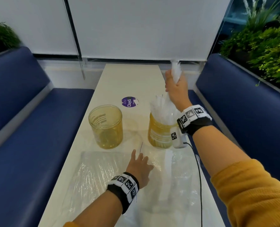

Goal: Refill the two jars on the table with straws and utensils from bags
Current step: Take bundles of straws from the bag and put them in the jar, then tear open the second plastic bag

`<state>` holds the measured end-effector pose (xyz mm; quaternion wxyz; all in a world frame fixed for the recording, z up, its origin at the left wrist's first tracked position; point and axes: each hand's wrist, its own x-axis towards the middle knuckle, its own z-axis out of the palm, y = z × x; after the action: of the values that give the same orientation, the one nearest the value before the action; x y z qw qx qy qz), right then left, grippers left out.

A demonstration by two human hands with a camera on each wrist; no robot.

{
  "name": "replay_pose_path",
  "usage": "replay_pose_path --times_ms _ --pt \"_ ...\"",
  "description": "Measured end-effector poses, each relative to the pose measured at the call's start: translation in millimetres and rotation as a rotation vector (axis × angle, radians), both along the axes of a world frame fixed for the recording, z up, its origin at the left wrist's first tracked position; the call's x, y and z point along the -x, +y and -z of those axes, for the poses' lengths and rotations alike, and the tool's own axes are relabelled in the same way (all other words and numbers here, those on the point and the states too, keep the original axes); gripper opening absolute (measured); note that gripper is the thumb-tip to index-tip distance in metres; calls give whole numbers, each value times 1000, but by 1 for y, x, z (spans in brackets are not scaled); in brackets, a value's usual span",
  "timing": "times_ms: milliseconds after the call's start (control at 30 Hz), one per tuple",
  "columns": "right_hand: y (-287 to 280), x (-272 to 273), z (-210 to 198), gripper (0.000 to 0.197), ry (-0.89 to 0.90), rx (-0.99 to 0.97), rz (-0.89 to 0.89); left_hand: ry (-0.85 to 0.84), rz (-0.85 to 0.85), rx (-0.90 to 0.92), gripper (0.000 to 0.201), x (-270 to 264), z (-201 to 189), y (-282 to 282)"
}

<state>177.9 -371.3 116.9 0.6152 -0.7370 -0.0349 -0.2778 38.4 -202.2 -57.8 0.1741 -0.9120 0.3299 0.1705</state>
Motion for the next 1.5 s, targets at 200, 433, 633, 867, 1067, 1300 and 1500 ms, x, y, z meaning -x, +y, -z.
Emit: replay_pose_path --times_ms 200,433,633,867,1067,1300,1500 --pt "-9 -3 46 37 251 138 129 63 -29 -22 60 -3 -1 0" --pt "-18 6 21 70 -74 223 270 132 -65 28 59 -2 -5 1" --pt "-22 10 52 29 125 579 296 163 -82 78 57 3 -11 0" --pt "-26 4 10 48 -66 818 259 171 -93 76 59 -2 -18 0" --pt "-19 17 42 32 388 1139 35 161 -98 142 58 -3 -26 1" --pt "-17 11 30 47 61 1065 283 112 -134 331 55 -12 -62 14" --pt "-28 11 73 51 385 1242 241 52 -164 592 38 3 -92 54"
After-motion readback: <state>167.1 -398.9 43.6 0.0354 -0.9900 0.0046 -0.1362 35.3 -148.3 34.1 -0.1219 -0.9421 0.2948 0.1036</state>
